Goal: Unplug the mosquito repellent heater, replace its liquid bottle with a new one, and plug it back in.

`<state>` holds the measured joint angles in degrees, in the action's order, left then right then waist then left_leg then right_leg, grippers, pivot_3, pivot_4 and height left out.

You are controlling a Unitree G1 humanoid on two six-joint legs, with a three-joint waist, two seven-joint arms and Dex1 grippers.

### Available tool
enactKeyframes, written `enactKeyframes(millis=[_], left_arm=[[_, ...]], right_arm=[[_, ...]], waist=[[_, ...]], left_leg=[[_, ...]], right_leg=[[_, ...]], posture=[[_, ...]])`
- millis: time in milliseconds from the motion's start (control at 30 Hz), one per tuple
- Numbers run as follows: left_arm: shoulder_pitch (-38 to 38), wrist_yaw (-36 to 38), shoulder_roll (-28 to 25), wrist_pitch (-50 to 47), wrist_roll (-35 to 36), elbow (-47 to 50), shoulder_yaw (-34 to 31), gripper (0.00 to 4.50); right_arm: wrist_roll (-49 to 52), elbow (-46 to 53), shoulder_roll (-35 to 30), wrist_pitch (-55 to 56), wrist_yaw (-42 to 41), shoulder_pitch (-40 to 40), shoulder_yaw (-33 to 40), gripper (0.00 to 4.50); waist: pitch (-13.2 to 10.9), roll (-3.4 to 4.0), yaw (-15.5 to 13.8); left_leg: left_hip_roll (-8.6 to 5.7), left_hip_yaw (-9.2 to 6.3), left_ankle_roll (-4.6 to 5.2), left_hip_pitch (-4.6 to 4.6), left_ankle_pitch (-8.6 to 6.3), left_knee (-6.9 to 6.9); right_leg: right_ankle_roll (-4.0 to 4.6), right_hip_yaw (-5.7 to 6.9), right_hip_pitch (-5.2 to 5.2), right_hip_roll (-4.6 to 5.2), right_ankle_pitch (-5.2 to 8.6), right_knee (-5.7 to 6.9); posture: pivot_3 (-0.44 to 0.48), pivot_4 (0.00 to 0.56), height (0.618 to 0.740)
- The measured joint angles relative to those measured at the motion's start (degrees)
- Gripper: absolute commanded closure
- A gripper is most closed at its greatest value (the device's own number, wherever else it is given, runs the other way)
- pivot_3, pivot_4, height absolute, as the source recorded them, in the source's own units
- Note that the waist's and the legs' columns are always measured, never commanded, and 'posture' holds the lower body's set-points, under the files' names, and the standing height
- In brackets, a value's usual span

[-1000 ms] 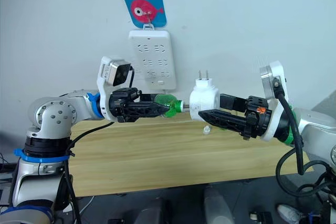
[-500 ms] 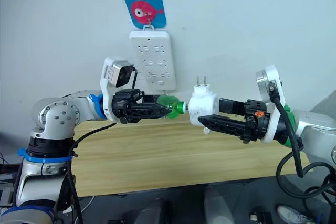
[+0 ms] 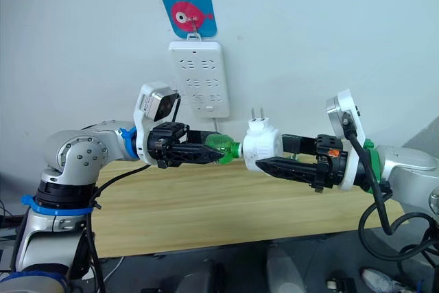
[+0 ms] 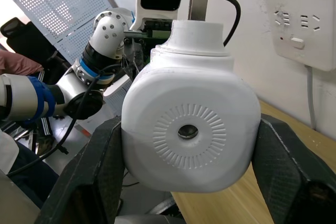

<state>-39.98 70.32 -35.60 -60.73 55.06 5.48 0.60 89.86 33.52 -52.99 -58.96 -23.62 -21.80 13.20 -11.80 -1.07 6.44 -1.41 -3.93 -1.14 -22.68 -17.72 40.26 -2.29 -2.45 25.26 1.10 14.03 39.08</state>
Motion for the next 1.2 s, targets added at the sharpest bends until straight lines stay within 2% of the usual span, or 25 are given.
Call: enactKeyframes(millis=[433, 867, 1200], left_arm=[[1.2, -0.8, 0.6, 0.0, -0.2, 0.0, -0.7, 2.16], [2.4, -0.2, 2.7, 3.6, -3.9, 0.7, 0.2, 2.16], [1.9, 1.9, 0.4, 1.1, -3.7, 0.7, 0.4, 2.16]], right_arm=[[-0.6, -0.2, 1.4, 1.1, 1.3, -0.2, -1.0, 1.51], [2.9, -1.1, -0.8, 1.3, 3.0, -0.3, -0.6, 1.51], [-2.1, 0.1, -0.8, 1.3, -0.9, 0.1, -2.1, 1.51]], waist=[[0.4, 0.00, 0.0], [0.7, 0.00, 0.0], [0.8, 0.01, 0.0]], left_leg=[[0.00, -0.05, 0.02, -0.03, -0.01, 0.17], [0.00, -0.04, 0.15, -0.03, -0.07, 0.48], [0.01, -0.04, 0.15, -0.02, -0.07, 0.49]], right_leg=[[0.01, 0.00, -0.04, 0.00, -0.02, 0.04], [-0.07, 0.01, -0.20, -0.05, -0.16, 0.03], [-0.07, 0.03, -0.20, -0.06, -0.17, 0.04]], posture=[[-0.193, 0.127, 0.730], [-0.197, 0.128, 0.730], [-0.195, 0.128, 0.730]])
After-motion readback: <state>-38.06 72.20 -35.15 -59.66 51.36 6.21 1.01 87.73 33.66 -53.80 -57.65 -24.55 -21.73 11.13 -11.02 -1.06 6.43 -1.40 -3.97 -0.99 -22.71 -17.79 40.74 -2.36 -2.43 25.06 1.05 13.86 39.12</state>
